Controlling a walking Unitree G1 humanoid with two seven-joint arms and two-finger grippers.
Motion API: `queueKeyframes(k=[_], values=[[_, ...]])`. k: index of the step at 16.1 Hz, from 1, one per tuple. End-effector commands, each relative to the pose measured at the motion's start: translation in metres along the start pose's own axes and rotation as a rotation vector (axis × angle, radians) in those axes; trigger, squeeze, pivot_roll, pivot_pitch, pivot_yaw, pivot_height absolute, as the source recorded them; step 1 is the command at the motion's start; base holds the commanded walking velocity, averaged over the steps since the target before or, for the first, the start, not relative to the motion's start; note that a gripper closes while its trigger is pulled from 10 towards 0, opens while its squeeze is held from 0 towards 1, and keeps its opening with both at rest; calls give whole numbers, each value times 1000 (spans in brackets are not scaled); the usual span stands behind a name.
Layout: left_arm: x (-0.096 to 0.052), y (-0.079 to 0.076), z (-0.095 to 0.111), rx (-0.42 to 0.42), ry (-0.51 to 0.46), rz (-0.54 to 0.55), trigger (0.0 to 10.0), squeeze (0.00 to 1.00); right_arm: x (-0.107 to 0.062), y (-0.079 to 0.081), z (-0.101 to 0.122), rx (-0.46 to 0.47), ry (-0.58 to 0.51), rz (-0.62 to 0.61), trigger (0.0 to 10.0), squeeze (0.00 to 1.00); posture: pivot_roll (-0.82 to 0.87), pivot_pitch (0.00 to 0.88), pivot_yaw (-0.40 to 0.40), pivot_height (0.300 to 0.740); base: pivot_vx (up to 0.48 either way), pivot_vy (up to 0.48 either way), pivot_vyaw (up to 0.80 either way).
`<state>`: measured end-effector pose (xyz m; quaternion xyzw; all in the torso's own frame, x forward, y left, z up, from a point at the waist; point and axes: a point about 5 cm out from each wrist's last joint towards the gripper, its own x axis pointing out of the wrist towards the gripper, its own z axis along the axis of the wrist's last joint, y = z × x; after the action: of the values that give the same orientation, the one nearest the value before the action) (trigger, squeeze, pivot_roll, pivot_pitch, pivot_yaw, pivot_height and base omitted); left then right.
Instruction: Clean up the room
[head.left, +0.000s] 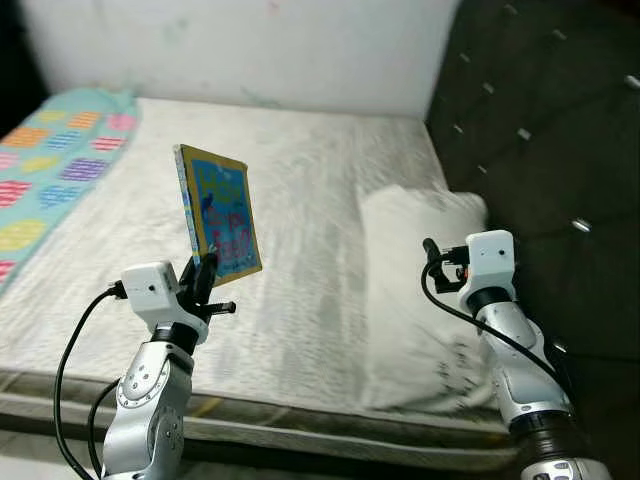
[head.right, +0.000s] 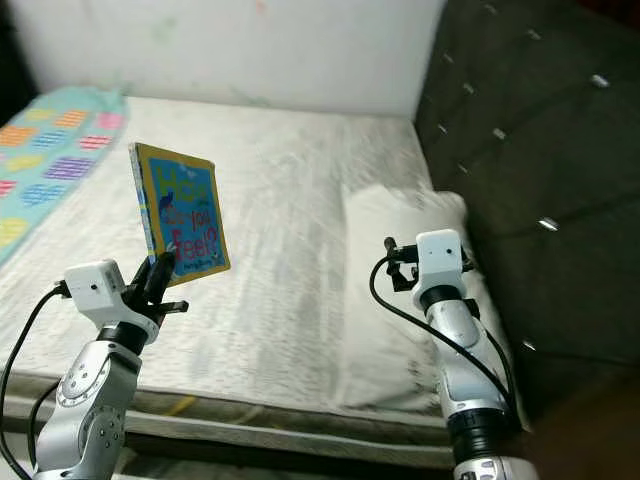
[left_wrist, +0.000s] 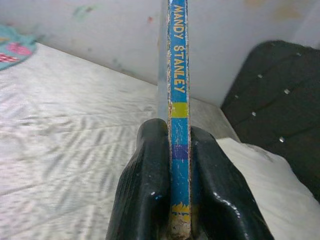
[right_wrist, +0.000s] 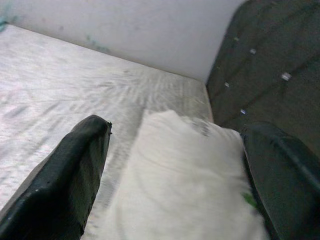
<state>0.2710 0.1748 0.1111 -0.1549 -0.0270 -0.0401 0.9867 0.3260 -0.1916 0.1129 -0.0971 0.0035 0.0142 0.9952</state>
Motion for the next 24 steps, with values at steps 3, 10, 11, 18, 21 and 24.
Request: queueKeyframes(k=[3, 10, 11, 18, 21, 24], values=[[3, 1, 9, 8, -35, 3, 10000, 0, 2, 2, 3, 13, -8, 2, 10000, 0, -5, 0, -28, 740, 0, 480, 0], [0, 0, 14, -14, -77, -8, 10000, 0, 3, 3, 4, 20, -13, 7, 10000, 0, -1, 0, -33, 740, 0, 137, 0], [0, -1, 14, -18, -81, -24, 10000, 0, 3, 3, 3, 20, -12, 7, 10000, 0, -1, 0, -33, 740, 0, 0, 0], [0, -3, 15, -22, -91, -44, 10000, 0, 3, 3, 4, 21, -13, 8, 10000, 0, -3, 0, -31, 740, 246, 0, 0], [1, -3, 16, -22, -91, -47, 10000, 0, 3, 3, 3, 20, -12, 8, 10000, 0, -2, 0, -31, 740, 365, 0, 0], [0, -4, 15, -23, -89, -46, 10000, 0, 3, 3, 3, 19, -11, 8, 10000, 0, -3, 0, -31, 740, 341, 0, 0]])
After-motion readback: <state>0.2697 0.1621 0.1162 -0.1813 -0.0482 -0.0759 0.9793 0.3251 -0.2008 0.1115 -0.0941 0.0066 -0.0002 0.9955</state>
